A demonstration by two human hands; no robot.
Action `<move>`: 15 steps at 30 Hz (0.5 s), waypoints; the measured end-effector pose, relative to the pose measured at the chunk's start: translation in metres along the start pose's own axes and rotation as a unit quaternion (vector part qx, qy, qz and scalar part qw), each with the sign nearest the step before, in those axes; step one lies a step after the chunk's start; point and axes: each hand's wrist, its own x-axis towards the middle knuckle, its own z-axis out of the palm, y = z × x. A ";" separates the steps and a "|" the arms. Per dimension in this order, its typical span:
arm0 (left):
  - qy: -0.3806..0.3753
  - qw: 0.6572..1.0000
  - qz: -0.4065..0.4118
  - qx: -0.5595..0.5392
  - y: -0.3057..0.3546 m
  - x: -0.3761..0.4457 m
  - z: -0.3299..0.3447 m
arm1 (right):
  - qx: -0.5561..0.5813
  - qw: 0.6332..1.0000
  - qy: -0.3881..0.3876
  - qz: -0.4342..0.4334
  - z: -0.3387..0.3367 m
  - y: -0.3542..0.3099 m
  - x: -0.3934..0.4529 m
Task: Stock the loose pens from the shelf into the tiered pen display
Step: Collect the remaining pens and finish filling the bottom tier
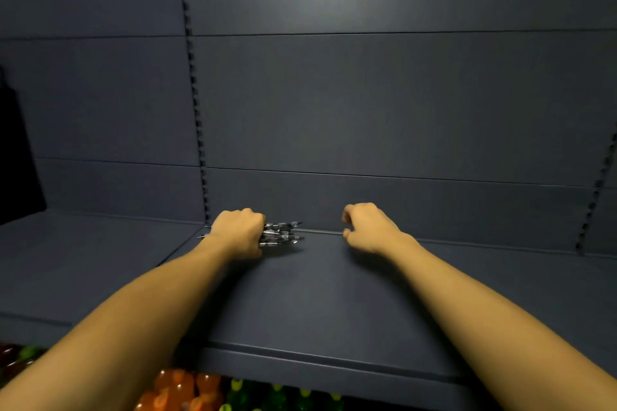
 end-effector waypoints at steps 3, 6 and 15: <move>-0.014 0.999 -0.039 0.004 -0.042 -0.021 -0.001 | 0.010 0.999 -0.006 -0.038 0.008 -0.041 0.016; -0.022 0.997 -0.075 0.006 -0.082 -0.045 0.000 | 0.020 0.997 -0.007 -0.075 0.019 -0.086 0.028; -0.032 0.986 -0.160 0.029 -0.195 -0.148 0.009 | 0.042 0.985 -0.029 -0.166 0.057 -0.244 0.051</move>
